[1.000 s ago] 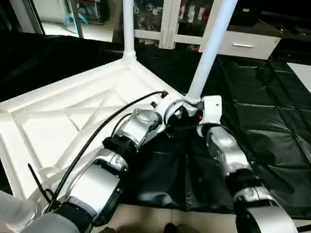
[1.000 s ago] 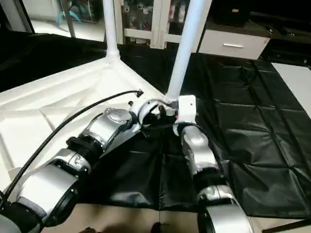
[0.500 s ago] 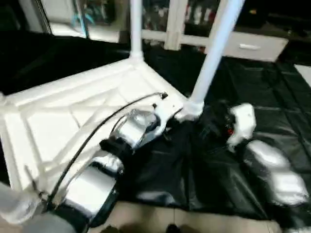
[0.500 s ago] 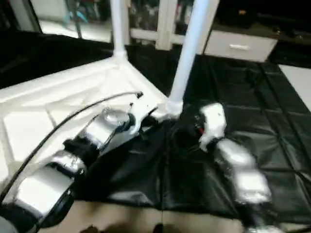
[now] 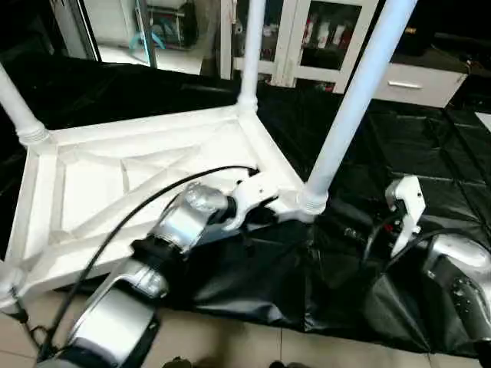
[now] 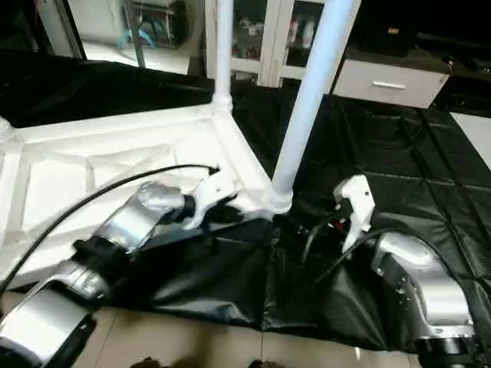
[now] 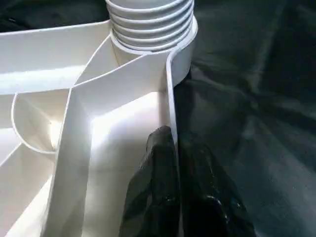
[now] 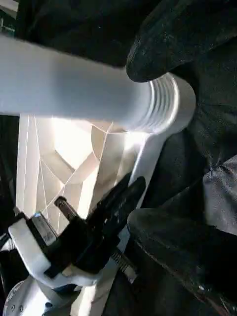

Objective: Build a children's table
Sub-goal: Insert table leg to table base

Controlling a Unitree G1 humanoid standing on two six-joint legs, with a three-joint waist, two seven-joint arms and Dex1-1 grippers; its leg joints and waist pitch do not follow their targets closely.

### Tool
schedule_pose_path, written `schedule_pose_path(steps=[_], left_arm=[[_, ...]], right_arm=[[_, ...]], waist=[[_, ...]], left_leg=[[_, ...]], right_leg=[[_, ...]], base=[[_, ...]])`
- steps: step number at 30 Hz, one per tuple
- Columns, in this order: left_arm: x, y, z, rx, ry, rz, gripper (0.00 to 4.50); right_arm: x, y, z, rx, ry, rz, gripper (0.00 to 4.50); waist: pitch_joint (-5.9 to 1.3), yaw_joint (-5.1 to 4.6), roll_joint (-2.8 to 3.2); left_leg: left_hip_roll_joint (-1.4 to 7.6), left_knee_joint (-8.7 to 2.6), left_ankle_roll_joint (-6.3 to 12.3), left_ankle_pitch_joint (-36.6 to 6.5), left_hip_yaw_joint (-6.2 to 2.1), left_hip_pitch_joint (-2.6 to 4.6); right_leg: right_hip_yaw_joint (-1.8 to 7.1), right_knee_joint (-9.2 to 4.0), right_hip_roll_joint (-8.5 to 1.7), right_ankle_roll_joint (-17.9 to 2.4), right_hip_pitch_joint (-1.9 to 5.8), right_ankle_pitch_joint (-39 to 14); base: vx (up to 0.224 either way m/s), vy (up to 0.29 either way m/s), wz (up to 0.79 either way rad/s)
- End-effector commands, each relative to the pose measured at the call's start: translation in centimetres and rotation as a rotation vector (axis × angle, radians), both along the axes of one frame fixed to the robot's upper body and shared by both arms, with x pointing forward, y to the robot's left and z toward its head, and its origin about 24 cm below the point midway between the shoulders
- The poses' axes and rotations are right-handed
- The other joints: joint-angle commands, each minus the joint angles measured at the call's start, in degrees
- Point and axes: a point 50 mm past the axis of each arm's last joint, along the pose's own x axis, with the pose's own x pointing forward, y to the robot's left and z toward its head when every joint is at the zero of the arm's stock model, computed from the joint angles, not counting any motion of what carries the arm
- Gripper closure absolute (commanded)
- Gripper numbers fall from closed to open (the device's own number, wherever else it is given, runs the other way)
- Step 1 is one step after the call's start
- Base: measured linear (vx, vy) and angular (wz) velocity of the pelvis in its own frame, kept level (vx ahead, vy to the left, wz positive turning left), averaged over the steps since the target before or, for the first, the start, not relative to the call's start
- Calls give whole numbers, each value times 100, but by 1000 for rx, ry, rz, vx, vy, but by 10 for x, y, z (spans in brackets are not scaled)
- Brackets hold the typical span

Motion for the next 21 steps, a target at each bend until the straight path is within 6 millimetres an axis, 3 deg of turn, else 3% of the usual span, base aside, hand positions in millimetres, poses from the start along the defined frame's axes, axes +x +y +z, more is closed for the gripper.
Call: schedule_pose_path(steps=[1,16,19,21], left_arm=[[-8,-8,9,-68,1,-89,450],[-36,-1,8,-66,107,-314,450],[-38,-1,9,-55,104,-327,450],[-38,0,9,-49,102,-329,450]], right_arm=[[1,-10,9,-20,-22,-2,3],[-2,-17,14,-90,4,111,3],[-5,-13,13,-109,20,196,3],[-6,-12,12,-119,25,220,3]], waist=[[-427,13,-91],[-442,55,-64],[-441,47,-63],[-441,64,-58]], left_leg=[[159,-363,570,-805,-19,-29],[210,-356,623,-703,26,1],[214,-356,606,-781,21,-15],[208,-350,600,-827,38,14]], right_leg=[[241,-526,-367,-432,400,-2560],[290,-377,-374,-917,385,-1725],[292,-376,-387,-908,406,-1735],[302,-400,-386,-899,383,-1793]], base=[[0,0,0],[0,0,0],[0,0,0],[0,0,0]])
